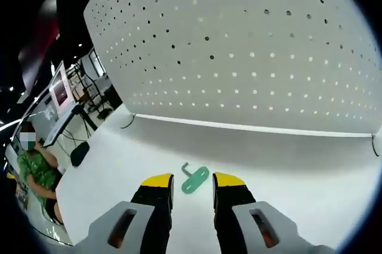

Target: Insert the hook assembly into the mounting plate slot until the hook locks in place.

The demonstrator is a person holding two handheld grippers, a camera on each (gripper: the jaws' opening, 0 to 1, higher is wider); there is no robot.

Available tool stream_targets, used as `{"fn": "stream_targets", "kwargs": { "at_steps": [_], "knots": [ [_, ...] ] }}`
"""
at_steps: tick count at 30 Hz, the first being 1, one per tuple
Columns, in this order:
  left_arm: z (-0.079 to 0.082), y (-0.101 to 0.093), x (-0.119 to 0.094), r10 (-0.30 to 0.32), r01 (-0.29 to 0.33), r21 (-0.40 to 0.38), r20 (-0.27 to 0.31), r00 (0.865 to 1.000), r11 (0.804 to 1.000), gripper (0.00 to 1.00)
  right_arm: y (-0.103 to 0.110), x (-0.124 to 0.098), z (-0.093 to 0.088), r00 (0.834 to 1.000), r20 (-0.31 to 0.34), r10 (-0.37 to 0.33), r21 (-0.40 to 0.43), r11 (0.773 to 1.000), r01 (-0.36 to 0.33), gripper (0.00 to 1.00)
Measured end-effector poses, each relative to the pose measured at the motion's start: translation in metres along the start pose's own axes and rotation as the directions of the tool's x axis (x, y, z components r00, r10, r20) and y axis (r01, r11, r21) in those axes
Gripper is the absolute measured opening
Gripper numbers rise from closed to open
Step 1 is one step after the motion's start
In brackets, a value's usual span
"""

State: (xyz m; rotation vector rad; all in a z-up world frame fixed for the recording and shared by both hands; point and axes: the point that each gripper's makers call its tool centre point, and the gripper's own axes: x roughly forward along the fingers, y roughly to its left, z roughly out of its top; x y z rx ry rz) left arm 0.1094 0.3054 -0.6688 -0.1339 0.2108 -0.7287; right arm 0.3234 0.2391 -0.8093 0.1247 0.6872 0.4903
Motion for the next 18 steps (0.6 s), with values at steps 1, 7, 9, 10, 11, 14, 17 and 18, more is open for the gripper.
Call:
{"fn": "stream_targets", "kwargs": {
  "at_steps": [1,7,9,10,11,14,17,18],
  "knots": [
    [0.000,0.001,0.000,0.000,0.000,0.000,-0.001,1.000,1.000,0.97,-0.001,0.002,0.000,1.000,-0.003,-0.001,0.005,1.000,0.001,0.26],
    [0.000,0.006,0.003,0.003,-0.003,-0.005,-0.007,1.000,1.000,0.96,0.001,0.010,-0.004,1.000,-0.018,0.001,0.021,1.000,-0.001,0.26],
    [-0.001,0.008,0.003,0.009,-0.009,-0.005,-0.011,1.000,1.000,0.96,-0.001,0.014,-0.007,0.999,-0.032,-0.001,0.022,1.000,0.002,0.26],
    [-0.001,0.009,0.003,0.011,-0.011,-0.005,-0.009,1.000,1.000,0.96,-0.001,0.015,-0.009,0.999,-0.036,-0.001,0.025,1.000,0.002,0.26],
    [-0.001,0.010,0.002,0.017,-0.017,-0.008,-0.008,1.000,1.000,0.96,-0.001,0.017,-0.009,0.999,-0.036,0.001,0.027,1.000,0.000,0.26],
    [-0.003,0.012,0.002,0.022,-0.022,-0.019,-0.007,1.000,1.000,0.96,-0.001,0.020,-0.010,0.999,-0.042,0.003,0.034,0.999,-0.001,0.26],
    [-0.007,0.013,0.001,0.018,-0.018,-0.023,-0.024,1.000,1.000,0.95,-0.002,0.025,-0.013,0.998,-0.058,0.001,0.042,0.999,0.001,0.25],
    [-0.007,0.014,0.001,0.022,-0.023,-0.021,-0.026,0.999,1.000,0.95,-0.001,0.025,-0.014,0.998,-0.062,0.002,0.047,0.999,0.001,0.25]
  ]
}}
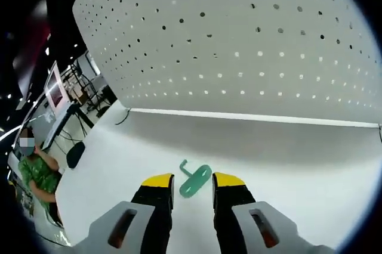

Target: Insert the hook assembly into the mounting plate slot until the hook locks in place.

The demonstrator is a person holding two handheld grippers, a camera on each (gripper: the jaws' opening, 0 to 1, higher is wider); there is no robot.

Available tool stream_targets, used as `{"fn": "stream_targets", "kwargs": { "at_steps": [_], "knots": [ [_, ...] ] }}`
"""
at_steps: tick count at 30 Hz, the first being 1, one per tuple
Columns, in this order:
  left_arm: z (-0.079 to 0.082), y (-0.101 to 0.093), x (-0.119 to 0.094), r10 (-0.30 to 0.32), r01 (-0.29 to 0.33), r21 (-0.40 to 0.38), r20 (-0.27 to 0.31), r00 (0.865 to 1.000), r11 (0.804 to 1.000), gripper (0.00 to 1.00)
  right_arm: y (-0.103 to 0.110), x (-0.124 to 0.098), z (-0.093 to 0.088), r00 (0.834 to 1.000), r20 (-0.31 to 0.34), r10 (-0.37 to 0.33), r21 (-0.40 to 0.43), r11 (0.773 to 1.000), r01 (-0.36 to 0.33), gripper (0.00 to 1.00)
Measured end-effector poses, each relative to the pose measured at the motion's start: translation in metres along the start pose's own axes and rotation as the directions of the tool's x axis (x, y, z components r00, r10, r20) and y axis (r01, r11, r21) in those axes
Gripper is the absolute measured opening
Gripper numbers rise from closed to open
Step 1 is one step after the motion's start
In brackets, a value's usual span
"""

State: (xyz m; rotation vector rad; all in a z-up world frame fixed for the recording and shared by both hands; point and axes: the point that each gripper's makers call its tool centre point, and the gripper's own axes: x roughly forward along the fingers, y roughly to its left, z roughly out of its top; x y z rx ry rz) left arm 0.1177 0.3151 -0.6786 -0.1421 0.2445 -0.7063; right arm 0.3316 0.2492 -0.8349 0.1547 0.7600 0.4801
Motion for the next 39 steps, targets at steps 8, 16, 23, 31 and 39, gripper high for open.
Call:
{"fn": "stream_targets", "kwargs": {
  "at_steps": [8,16,23,31,39],
  "knots": [
    [-0.001,0.004,0.000,0.008,-0.008,-0.001,-0.006,1.000,1.000,0.95,0.002,0.007,-0.004,1.000,-0.018,0.006,0.010,1.000,-0.006,0.22],
    [0.001,0.006,-0.001,0.021,-0.020,-0.032,0.015,1.000,0.999,0.94,0.000,0.005,-0.010,0.999,-0.045,0.006,0.010,1.000,-0.006,0.12],
    [0.001,0.006,0.000,0.022,-0.021,-0.036,0.017,1.000,0.999,0.93,-0.002,0.004,-0.013,0.999,-0.052,0.007,0.021,1.000,-0.006,0.08],
    [0.000,0.006,0.000,0.019,-0.019,-0.044,0.007,1.000,0.999,0.92,0.000,0.004,-0.014,0.999,-0.050,0.018,0.032,0.999,-0.016,0.07],
    [-0.001,0.005,0.002,0.014,-0.014,-0.049,0.006,1.000,0.999,0.91,-0.003,-0.003,-0.022,0.997,-0.076,0.012,0.049,0.999,-0.008,0.05]
  ]
}}
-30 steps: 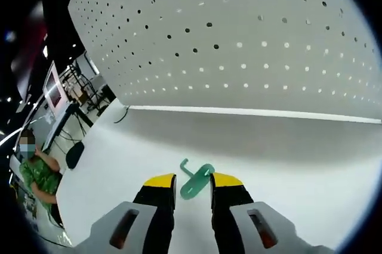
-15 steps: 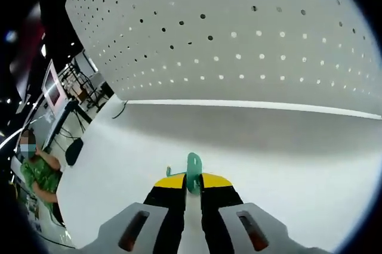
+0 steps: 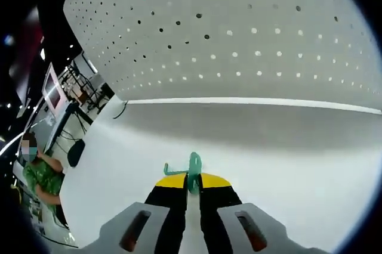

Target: Insert the hook assembly into the mounting plate slot until the hook locks in place.

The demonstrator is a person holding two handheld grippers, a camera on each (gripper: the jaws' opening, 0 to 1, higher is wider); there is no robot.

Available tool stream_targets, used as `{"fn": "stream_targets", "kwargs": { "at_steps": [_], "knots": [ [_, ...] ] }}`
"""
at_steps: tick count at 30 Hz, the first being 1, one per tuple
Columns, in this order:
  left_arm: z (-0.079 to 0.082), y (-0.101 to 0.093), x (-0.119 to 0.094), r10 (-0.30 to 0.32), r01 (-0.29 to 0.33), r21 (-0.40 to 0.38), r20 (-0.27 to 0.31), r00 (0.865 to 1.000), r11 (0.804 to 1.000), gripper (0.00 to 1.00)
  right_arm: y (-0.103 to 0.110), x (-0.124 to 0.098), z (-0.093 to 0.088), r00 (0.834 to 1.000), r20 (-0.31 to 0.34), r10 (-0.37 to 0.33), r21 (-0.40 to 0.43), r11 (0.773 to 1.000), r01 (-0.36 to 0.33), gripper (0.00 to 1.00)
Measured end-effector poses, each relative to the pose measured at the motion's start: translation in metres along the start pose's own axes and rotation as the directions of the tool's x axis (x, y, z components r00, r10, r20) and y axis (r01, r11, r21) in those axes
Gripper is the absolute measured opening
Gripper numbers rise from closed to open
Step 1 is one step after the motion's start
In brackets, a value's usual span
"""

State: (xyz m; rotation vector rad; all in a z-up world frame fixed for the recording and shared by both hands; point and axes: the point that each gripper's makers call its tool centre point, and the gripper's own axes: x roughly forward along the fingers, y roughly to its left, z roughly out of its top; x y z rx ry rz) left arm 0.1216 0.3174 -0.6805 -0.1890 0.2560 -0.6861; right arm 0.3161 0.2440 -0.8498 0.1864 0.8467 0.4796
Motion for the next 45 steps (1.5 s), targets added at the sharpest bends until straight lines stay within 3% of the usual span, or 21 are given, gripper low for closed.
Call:
{"fn": "stream_targets", "kwargs": {
  "at_steps": [2,8,11,14,35,45],
  "knots": [
    [0.000,-0.001,0.000,-0.002,0.002,0.001,-0.001,1.000,1.000,0.91,-0.004,-0.002,-0.005,0.999,-0.029,-0.020,0.017,1.000,0.021,0.03],
    [0.000,-0.002,0.000,-0.002,0.002,0.003,-0.004,1.000,1.000,0.90,-0.006,-0.005,-0.002,1.000,-0.010,-0.020,-0.003,1.000,0.020,0.02],
    [0.001,-0.001,0.000,-0.001,0.001,0.002,-0.001,1.000,1.000,0.90,-0.004,-0.009,0.004,1.000,0.014,-0.018,-0.010,1.000,0.018,0.02],
    [0.007,-0.002,0.001,-0.010,0.012,-0.027,0.040,0.999,1.000,0.90,-0.001,-0.013,0.007,1.000,0.028,-0.010,-0.012,1.000,0.010,0.02],
    [0.016,-0.015,0.004,-0.038,0.038,-0.009,0.042,0.998,0.999,0.87,0.004,-0.050,0.011,0.995,0.095,0.003,-0.036,0.999,0.000,0.02],
    [0.023,-0.028,0.002,-0.056,0.056,-0.001,0.052,0.997,0.998,0.86,0.015,-0.073,0.028,0.985,0.172,0.031,-0.036,0.999,-0.025,0.02]
  ]
}}
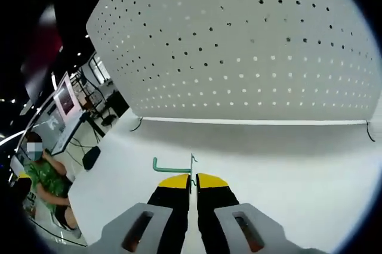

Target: Insert the hook assembly into the mounting plate slot until the hook locks in place.

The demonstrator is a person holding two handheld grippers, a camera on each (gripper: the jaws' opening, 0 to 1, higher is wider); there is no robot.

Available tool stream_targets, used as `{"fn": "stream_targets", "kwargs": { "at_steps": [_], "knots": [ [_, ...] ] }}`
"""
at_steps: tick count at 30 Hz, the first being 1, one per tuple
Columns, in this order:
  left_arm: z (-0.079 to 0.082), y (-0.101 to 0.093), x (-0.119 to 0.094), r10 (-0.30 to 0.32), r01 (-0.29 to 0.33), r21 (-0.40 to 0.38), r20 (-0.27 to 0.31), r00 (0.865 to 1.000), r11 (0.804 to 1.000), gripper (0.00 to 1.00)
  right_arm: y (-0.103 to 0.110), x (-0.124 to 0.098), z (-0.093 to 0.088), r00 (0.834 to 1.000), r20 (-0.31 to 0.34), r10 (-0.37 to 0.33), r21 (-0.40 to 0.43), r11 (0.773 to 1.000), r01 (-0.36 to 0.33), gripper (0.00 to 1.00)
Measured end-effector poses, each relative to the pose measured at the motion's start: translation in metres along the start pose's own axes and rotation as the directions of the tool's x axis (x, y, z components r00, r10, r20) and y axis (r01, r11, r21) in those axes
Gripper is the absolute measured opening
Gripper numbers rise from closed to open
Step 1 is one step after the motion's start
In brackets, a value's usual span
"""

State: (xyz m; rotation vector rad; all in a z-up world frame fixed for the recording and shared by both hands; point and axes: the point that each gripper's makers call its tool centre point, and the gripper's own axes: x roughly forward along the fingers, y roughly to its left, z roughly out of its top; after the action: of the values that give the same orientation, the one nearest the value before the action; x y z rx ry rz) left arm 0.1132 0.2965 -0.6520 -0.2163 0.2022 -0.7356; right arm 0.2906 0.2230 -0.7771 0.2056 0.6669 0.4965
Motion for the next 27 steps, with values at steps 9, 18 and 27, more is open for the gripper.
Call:
{"fn": "stream_targets", "kwargs": {
  "at_steps": [9,18,27],
  "knots": [
    [0.006,-0.003,-0.002,0.014,-0.014,0.006,0.013,1.000,1.000,0.87,0.018,-0.020,0.008,0.998,0.042,0.037,-0.046,0.998,-0.035,0.02],
    [0.009,-0.020,-0.004,0.004,-0.004,0.027,0.018,1.000,1.000,0.85,0.034,-0.042,0.008,0.993,0.079,0.085,-0.080,0.994,-0.079,0.02],
    [0.002,-0.039,-0.003,-0.006,0.006,0.016,0.008,1.000,1.000,0.84,0.043,-0.065,-0.004,0.989,0.089,0.114,-0.129,0.986,-0.102,0.02]
  ]
}}
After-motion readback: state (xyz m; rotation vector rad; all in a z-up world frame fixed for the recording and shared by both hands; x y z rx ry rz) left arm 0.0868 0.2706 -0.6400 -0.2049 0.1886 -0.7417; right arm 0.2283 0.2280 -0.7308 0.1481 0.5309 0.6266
